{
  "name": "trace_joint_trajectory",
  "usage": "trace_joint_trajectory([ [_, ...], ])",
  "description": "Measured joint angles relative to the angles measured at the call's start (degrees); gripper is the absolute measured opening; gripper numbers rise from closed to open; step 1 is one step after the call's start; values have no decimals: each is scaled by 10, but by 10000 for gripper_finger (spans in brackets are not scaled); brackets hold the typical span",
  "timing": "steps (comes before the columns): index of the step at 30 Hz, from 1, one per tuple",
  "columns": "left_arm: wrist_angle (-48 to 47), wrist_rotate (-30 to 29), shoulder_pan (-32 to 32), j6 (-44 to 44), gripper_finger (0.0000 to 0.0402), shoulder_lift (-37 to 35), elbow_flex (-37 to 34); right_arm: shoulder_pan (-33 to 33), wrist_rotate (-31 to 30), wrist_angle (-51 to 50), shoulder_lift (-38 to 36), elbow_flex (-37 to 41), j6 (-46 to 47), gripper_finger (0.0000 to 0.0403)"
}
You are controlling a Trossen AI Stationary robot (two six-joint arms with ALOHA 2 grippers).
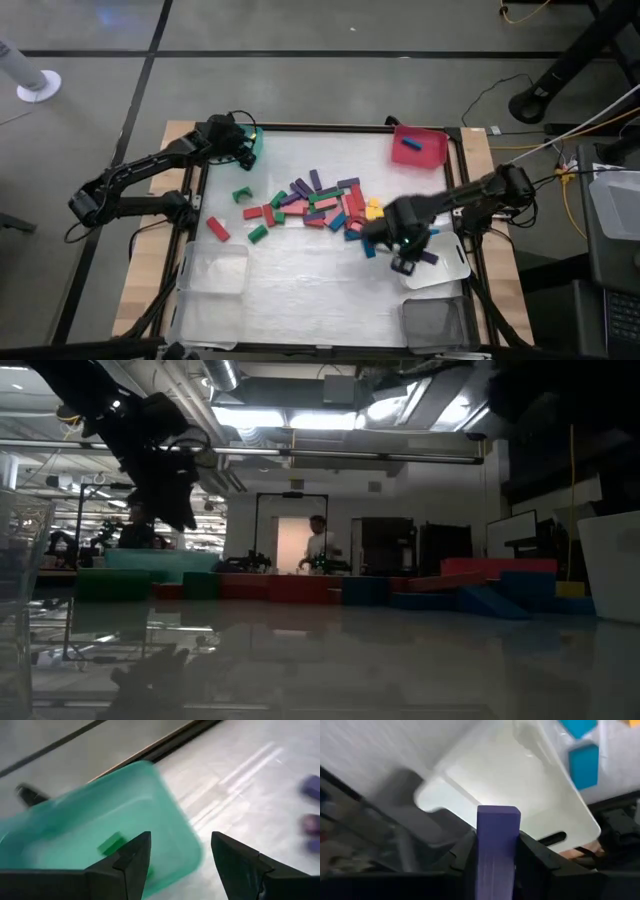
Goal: Sort blocks
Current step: Put the violet block into the white bin, then put the pink block into the top transparent bin
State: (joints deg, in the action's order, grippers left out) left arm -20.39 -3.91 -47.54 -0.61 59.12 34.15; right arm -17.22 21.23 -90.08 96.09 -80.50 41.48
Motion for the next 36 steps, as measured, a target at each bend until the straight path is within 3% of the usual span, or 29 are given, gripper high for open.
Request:
trace_joint_trajectory([
  [5, 0, 23, 38, 28, 196, -48, 0, -45, -2, 1, 0, 51, 18, 108],
  [10, 0, 84, 81, 15, 196, -105, 0, -71, -2, 24, 1, 90, 18, 112],
  [21, -6, 195, 221, -20, 196, -165, 0, -83, -12, 91, 1, 115, 18, 177],
  [28, 7, 168, 327, -22, 196, -139, 0, -83, -13, 96, 1, 115, 17, 209],
  [36, 91, 114, 396, -5, 196, -24, 0, -70, 35, 88, 1, 115, 19, 211],
])
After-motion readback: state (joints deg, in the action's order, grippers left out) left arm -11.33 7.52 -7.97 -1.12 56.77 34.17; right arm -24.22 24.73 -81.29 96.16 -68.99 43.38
